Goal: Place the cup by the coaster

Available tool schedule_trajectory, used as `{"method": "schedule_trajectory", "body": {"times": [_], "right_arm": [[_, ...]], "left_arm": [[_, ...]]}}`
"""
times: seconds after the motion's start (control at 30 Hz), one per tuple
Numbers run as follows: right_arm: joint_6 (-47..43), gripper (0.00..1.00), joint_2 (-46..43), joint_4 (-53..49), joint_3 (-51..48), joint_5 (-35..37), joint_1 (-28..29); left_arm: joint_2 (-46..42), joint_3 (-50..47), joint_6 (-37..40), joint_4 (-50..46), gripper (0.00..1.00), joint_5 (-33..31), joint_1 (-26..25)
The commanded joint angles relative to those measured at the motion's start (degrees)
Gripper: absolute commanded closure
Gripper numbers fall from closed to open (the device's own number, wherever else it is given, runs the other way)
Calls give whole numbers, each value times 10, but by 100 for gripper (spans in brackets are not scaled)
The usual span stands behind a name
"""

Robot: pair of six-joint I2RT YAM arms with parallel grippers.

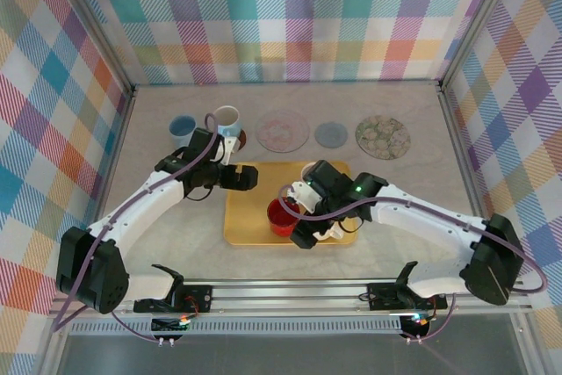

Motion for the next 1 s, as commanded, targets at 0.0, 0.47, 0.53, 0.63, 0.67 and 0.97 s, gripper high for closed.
{"method": "schedule_trajectory", "body": {"times": [0.0, 0.47, 0.53, 0.63, 0.67, 0.97], "right_arm": [[-12, 2, 22, 2, 32, 20, 6], [-49, 1, 109, -9, 80, 80, 19], [-54, 1, 121, -9, 85, 85, 23], [-59, 1, 133, -7, 90, 87, 24], [-59, 1, 137, -6, 93, 88, 24], [-74, 1, 168, 11, 100, 95, 23]], "left_arm": [[-17, -4, -12, -5, 0, -49, -2], [4, 4, -26, 4, 0, -64, 9], [3, 5, -24, 1, 0, -66, 12], [-1, 4, -23, -3, 0, -67, 16], [-3, 3, -24, -3, 0, -67, 17], [-15, -3, -17, -22, 0, -66, 27]]}}
